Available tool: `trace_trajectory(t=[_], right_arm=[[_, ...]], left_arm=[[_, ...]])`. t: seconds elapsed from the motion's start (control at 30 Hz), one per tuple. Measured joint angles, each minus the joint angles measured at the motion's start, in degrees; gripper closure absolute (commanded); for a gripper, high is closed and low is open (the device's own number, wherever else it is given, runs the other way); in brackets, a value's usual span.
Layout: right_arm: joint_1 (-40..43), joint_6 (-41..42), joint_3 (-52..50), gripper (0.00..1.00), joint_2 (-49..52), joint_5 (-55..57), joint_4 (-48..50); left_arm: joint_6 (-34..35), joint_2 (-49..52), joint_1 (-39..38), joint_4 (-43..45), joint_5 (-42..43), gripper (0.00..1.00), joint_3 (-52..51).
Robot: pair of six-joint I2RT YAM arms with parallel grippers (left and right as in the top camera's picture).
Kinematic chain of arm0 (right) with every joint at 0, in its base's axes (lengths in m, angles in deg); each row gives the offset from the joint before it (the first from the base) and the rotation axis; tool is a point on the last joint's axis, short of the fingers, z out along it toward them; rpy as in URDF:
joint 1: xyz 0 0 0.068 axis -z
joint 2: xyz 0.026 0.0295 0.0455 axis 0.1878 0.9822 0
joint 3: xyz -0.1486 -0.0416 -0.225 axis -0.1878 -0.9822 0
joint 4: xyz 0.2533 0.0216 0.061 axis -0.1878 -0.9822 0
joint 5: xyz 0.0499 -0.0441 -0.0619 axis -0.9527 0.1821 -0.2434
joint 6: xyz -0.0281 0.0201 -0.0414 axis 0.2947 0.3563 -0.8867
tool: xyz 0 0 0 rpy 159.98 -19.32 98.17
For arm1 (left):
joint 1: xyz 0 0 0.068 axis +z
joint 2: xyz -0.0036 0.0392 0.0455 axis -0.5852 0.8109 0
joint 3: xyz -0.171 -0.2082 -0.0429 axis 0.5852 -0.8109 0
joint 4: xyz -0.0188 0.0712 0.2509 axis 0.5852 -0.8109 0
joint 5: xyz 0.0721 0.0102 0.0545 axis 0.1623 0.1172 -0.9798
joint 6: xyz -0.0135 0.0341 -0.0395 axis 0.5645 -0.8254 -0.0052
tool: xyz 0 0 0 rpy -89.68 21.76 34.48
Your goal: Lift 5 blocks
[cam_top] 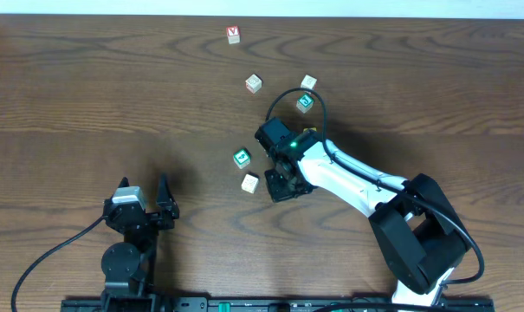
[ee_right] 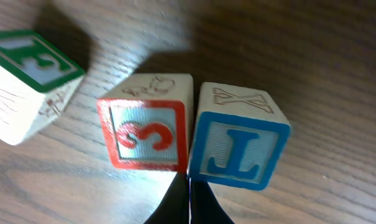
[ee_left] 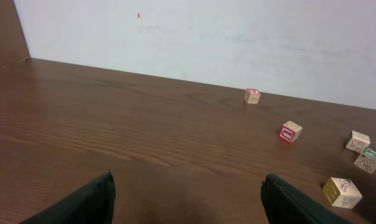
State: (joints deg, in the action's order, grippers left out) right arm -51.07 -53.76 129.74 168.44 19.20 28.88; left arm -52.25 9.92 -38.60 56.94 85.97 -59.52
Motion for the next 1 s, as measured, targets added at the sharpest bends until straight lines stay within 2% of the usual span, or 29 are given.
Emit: trace_trajectory(t=[0.23, 0.4, 0.63, 0.8, 1.0], right_arm=[[0.0, 0.0, 0.0, 0.99, 0.0, 0.0, -0.6], [0.0, 0.0, 0.0, 0.99, 0.0, 0.8, -6.2], [0.0, 1.5, 0.0, 0.99, 0.0, 9.3, -12.8], [0.0, 2.7, 0.0, 0.98, 0.0, 16.4, -7.5], [0.0, 0.1, 0.0, 0.96, 0.0, 18.6, 0.6]], left_arm=[[0.0, 0.0, 0.0, 0.0, 0.0, 0.24, 0.0], [0.0, 0.0, 0.0, 0.0, 0.0, 0.24, 0.0], [0.0, 0.0, 0.0, 0.0, 0.0, 0.24, 0.0], [0.0, 0.0, 0.0, 0.0, 0.0, 0.24, 0.0], [0.0, 0.0, 0.0, 0.0, 0.0, 0.24, 0.0]])
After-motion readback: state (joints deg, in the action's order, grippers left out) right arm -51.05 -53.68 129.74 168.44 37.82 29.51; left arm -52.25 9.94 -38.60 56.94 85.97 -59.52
